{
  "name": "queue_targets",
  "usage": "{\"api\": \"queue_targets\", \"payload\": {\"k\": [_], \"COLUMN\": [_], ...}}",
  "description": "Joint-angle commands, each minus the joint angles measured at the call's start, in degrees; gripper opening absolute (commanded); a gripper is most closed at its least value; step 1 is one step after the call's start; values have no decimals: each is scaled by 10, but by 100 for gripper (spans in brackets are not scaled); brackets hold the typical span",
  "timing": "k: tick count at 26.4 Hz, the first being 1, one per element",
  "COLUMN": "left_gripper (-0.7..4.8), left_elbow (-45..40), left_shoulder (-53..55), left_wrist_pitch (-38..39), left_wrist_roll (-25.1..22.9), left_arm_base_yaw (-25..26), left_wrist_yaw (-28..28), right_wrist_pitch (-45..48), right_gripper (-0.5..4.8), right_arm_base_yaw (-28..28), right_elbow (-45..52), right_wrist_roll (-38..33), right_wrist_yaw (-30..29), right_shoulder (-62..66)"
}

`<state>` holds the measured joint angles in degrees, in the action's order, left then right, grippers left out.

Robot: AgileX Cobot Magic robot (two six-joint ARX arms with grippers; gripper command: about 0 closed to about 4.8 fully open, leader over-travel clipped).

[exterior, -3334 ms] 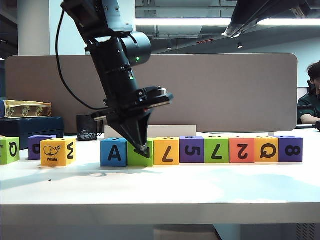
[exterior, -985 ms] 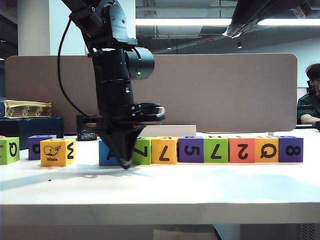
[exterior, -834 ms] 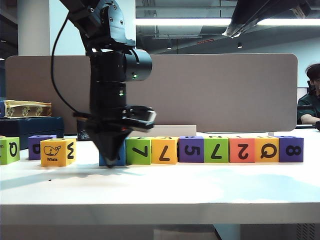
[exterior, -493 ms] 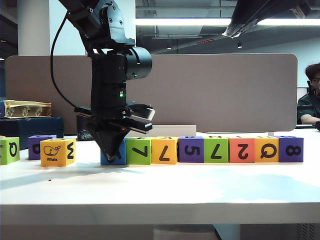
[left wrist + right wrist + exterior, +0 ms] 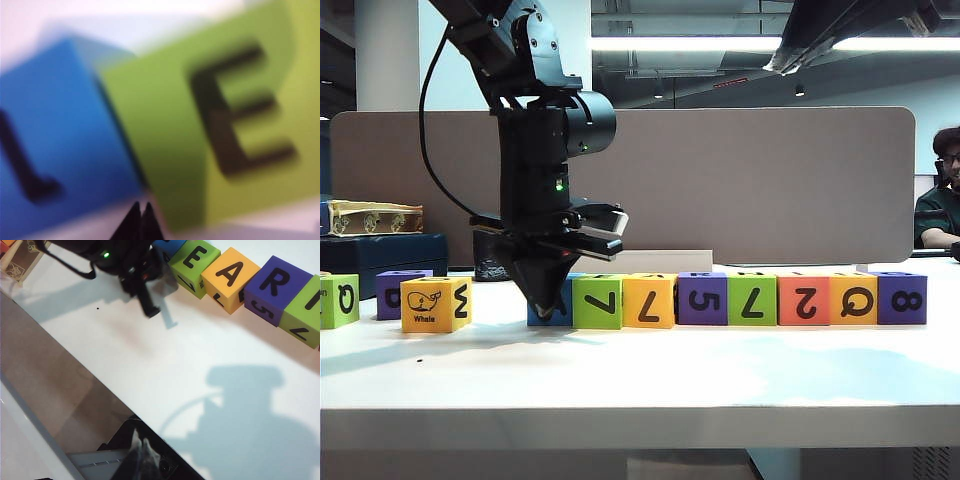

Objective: Select the appropriate blocks from the scattered letter blocks on the table and arrange them in a row to spell out "LEARNING".

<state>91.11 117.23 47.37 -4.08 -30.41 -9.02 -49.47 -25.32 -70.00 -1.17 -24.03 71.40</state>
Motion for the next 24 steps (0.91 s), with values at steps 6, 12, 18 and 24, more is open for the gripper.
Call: {"api": "queue_targets", "payload": {"k": [6,12,18,24], "left_gripper": [-6,-6,-6,-6], "left_elbow": [11,11,10,11], "left_shoulder": [-5,-3,5,-1], "left_wrist_pitch": [-15,-67,-85,-54], "left_wrist_roll": [2,9,13,15], "left_arm_base_yaw": [-17,-17,-16,-25], "left_wrist_yaw": [66,63,63,143], "right_wrist_pitch": [17,17,17,22], "right_gripper": [-1,-1,-1,-1], "right_arm_base_yaw": [-1,-1,-1,-1], "right_elbow": [-2,-2,-2,-2], "right_wrist_roll": [2,2,2,2], "right_wrist_yaw": [1,1,1,1], "right_shoulder": [-2,-2,-2,-2]}}
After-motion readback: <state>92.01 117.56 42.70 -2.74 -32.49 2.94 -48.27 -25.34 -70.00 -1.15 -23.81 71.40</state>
